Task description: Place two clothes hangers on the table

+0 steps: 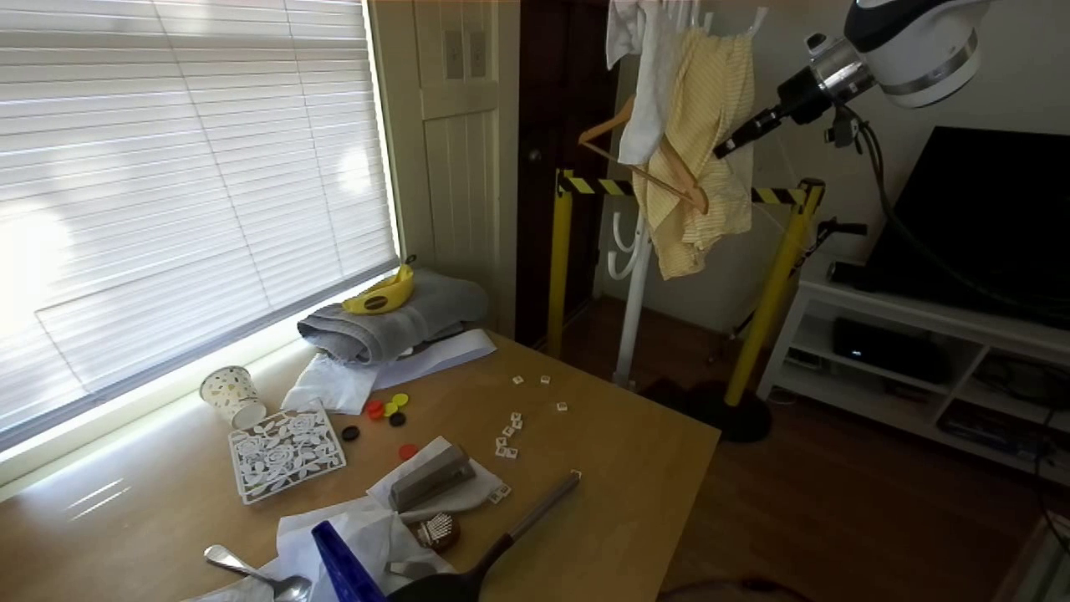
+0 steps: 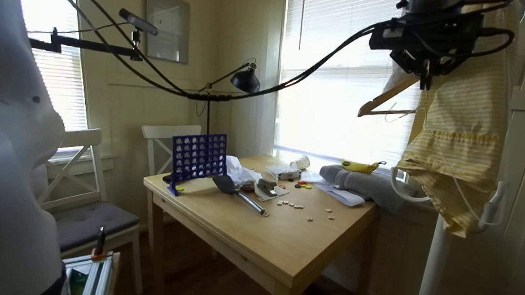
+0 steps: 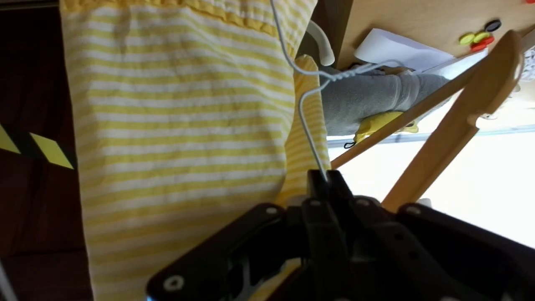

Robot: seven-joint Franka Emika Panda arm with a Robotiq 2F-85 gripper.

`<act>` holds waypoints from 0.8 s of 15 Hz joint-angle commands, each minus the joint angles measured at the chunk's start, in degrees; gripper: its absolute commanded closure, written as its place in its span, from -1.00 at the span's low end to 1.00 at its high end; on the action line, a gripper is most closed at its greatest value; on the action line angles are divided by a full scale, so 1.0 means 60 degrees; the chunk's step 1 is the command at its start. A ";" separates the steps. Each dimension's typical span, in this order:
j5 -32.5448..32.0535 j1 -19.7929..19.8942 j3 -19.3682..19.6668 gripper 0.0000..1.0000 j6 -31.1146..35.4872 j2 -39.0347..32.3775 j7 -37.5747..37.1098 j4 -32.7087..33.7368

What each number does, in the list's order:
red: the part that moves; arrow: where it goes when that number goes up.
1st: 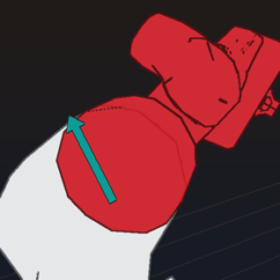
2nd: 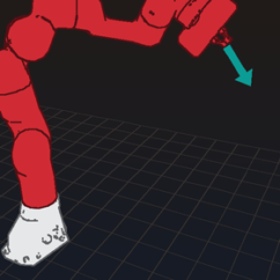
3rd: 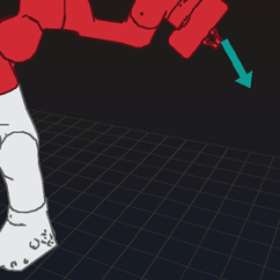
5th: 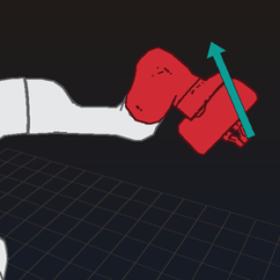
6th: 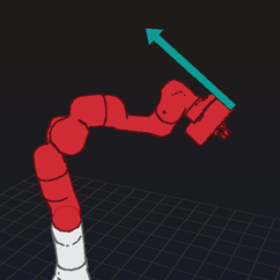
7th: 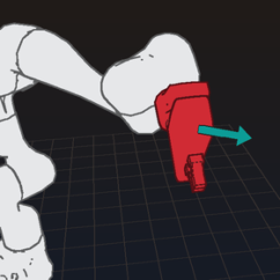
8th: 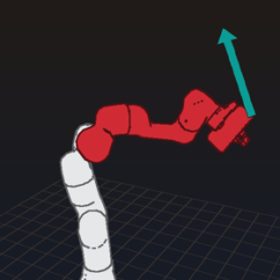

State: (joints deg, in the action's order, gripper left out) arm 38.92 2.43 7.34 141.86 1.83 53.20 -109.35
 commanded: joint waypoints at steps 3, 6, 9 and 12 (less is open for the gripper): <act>-0.1370 0.0014 -0.0249 0.98 0.0705 0.0641 -0.0859 -0.0478; -0.1758 -0.0072 -0.0303 0.98 0.1319 0.0983 -0.1026 -0.0631; -0.1825 -0.0229 -0.0323 0.98 0.2231 0.1307 -0.0926 -0.0723; -0.1787 -0.0139 -0.0556 0.98 0.2987 0.1454 -0.0845 -0.0650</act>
State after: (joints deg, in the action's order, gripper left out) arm 29.93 1.73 5.10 155.55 8.02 48.65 -111.29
